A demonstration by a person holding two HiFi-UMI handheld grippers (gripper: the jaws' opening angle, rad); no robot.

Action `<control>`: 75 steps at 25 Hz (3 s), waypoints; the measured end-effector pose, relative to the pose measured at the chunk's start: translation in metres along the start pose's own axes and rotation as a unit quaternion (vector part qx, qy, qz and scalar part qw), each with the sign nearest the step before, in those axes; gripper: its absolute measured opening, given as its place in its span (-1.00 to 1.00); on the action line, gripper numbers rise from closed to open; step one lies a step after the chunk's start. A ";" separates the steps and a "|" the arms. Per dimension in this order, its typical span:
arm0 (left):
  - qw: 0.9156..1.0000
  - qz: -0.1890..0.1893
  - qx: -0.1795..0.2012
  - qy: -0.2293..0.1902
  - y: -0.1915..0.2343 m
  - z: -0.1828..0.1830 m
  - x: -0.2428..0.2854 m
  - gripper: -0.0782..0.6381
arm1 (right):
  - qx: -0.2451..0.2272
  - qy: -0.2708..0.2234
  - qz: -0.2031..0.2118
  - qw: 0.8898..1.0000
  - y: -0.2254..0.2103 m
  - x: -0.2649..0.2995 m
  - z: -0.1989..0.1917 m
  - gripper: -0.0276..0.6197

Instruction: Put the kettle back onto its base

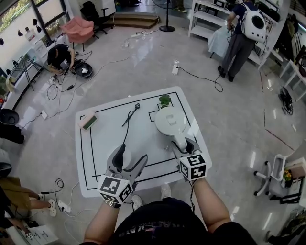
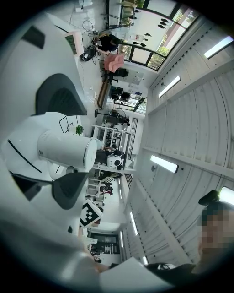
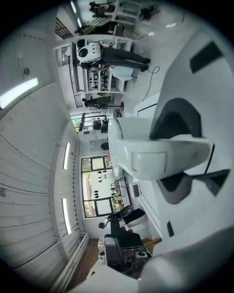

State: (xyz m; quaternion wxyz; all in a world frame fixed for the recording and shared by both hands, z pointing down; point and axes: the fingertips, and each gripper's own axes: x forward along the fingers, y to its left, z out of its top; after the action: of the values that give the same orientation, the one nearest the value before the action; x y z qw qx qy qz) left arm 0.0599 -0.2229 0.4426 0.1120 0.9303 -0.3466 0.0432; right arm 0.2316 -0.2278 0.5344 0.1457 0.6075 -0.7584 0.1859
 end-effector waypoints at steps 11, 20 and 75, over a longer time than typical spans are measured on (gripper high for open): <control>1.000 0.005 -0.005 -0.002 -0.005 -0.002 -0.004 0.27 | 0.012 0.008 0.003 1.000 -0.009 -0.005 -0.001 -0.45; 1.000 0.007 -0.011 -0.005 -0.010 -0.005 -0.004 0.27 | 0.007 0.014 0.012 1.000 -0.011 -0.004 -0.002 -0.49; 0.988 0.147 -0.031 -0.031 0.088 0.000 -0.138 0.27 | -0.082 -0.078 0.141 0.984 0.154 0.042 0.074 -0.55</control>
State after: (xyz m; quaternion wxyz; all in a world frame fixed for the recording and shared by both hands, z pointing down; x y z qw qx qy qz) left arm -0.1023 -0.1998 0.4364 0.1224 0.8662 -0.4840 0.0198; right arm 0.0721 -0.2686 0.4718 0.1083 0.4933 -0.8580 0.0938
